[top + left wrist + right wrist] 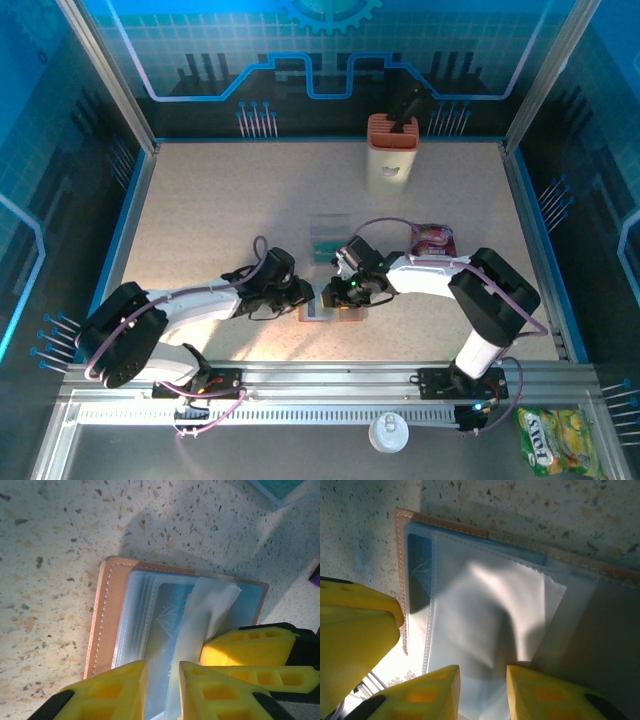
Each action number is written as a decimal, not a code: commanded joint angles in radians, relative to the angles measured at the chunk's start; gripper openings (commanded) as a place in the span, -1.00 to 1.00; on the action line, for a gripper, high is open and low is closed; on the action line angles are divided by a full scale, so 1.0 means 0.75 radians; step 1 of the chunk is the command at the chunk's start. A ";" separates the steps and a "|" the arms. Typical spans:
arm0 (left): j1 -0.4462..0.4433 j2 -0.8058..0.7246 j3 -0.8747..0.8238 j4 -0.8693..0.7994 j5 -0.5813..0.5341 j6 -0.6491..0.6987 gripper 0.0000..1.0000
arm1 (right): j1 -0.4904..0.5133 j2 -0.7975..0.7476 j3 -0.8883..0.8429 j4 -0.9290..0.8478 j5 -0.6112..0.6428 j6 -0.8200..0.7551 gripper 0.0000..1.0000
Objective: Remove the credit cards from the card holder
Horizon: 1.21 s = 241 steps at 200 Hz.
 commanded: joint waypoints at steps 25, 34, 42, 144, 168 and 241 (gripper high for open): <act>-0.020 0.042 0.050 0.059 0.051 -0.030 -0.50 | -0.025 -0.030 -0.042 0.034 -0.032 0.024 -0.37; -0.021 0.053 0.051 0.071 0.058 -0.036 -0.50 | -0.028 -0.031 -0.046 0.036 -0.034 0.025 -0.37; -0.024 0.065 0.054 0.078 0.063 -0.036 -0.50 | -0.028 -0.033 -0.048 0.037 -0.034 0.025 -0.37; -0.049 0.100 0.085 0.090 0.068 -0.044 -0.60 | -0.034 -0.079 -0.076 0.067 -0.037 0.040 -0.38; -0.050 0.093 0.096 0.092 0.071 -0.043 -0.61 | -0.038 -0.151 -0.080 0.045 -0.005 0.032 -0.36; -0.070 0.103 0.185 0.055 0.102 -0.025 -0.60 | -0.080 -0.293 -0.027 -0.212 0.144 -0.065 -0.35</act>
